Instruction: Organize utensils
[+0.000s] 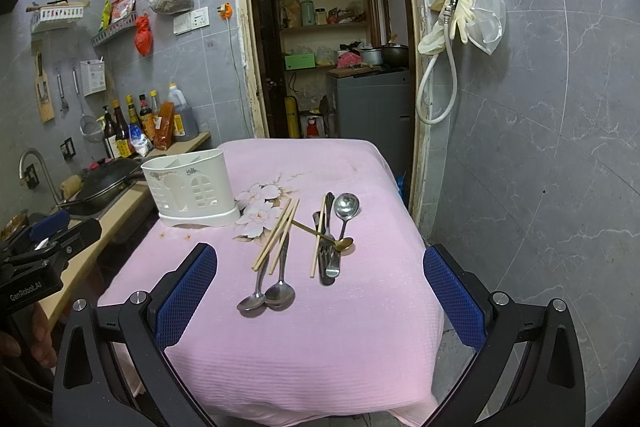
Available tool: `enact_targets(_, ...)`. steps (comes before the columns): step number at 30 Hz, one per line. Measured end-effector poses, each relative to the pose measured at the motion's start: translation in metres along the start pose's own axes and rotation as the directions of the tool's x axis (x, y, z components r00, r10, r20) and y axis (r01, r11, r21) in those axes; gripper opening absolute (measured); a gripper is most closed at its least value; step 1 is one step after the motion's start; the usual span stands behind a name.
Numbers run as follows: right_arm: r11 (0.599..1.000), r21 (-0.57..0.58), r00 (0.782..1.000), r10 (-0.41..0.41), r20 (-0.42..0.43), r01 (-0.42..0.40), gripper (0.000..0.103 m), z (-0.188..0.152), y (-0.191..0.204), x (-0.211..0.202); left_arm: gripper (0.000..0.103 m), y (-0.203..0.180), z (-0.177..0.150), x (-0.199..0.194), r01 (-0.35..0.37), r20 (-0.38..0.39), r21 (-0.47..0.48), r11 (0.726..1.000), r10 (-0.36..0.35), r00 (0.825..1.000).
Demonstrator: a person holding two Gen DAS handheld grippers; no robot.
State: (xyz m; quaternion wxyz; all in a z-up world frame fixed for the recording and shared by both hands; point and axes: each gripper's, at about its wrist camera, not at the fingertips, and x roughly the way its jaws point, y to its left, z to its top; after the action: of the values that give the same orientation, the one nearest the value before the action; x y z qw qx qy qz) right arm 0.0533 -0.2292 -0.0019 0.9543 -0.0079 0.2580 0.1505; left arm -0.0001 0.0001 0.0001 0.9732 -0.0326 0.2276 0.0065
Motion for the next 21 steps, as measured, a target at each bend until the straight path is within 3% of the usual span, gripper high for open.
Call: enact_targets(21, 1.0, 0.001, 1.0, 0.0, -0.002, 0.0, 0.103, 0.0013, 0.0016, 0.0028, 0.09, -0.0039, -0.0068, 0.007, 0.002, -0.006, 0.003, 1.0, -0.002, 1.0)
